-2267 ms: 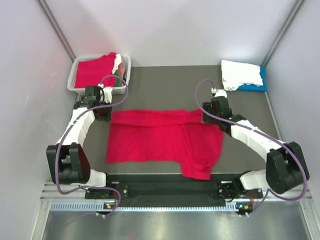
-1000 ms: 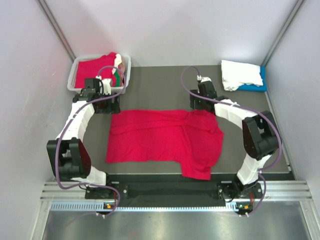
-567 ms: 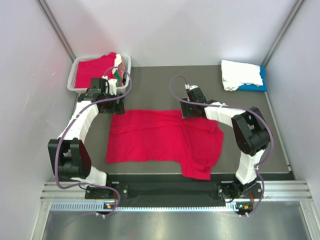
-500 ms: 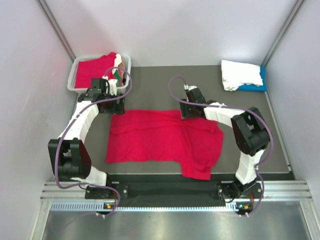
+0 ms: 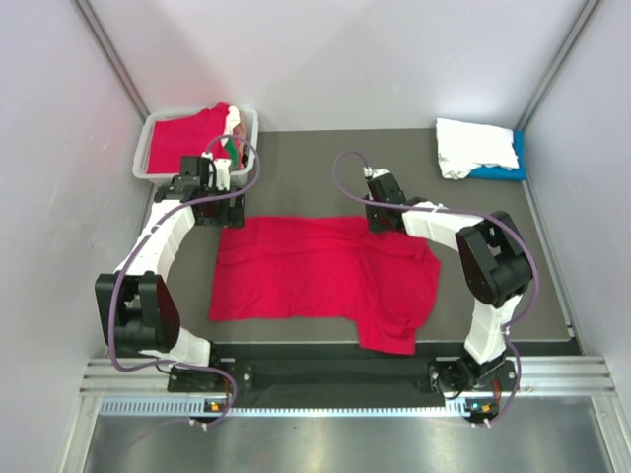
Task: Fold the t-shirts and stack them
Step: Fold the tshirt
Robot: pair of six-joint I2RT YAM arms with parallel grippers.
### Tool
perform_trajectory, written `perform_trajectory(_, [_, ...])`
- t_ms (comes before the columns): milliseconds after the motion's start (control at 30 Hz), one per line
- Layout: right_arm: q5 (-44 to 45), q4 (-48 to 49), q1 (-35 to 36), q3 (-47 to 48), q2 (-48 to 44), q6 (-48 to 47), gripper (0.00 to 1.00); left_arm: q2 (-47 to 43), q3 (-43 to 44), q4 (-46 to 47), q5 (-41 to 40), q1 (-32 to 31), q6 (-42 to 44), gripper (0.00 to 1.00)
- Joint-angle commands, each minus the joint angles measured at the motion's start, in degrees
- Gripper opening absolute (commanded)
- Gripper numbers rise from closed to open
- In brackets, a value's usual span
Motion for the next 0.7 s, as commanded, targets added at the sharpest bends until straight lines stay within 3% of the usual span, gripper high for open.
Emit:
perform_trajectory(0, [2.07, 0.08, 0.37, 0.35, -4.47, -0.68, 0.08, -1.73, -0.78, 1.49, -1.0, -0.13, 0.79, 0.85])
perform_trajectory(233, [4.88, -1.5, 2.12, -3.34, -13.33, -1.38, 0.07, -1.56, -0.7, 1.23, -1.18, -0.22, 1.15, 0.85])
perform_trajectory(433, [6.82, -4.04, 3.97, -7.91, -21.43, -0.68, 0.13, -1.29, 0.62, 0.44, -1.35, -0.39, 1.67, 0.85])
perform_trajectory(567, [6.11, -4.57, 4.76, -10.37, -21.71, 0.46, 0.09, -1.21, 1.68, 0.17, -1.01, -0.48, 1.41, 0.85])
perform_trajectory(667, [5.24, -3.61, 5.37, -12.39, -19.95, 1.25, 0.33, -1.12, 2.2, -0.09, -0.83, -0.74, 1.06, 0.85])
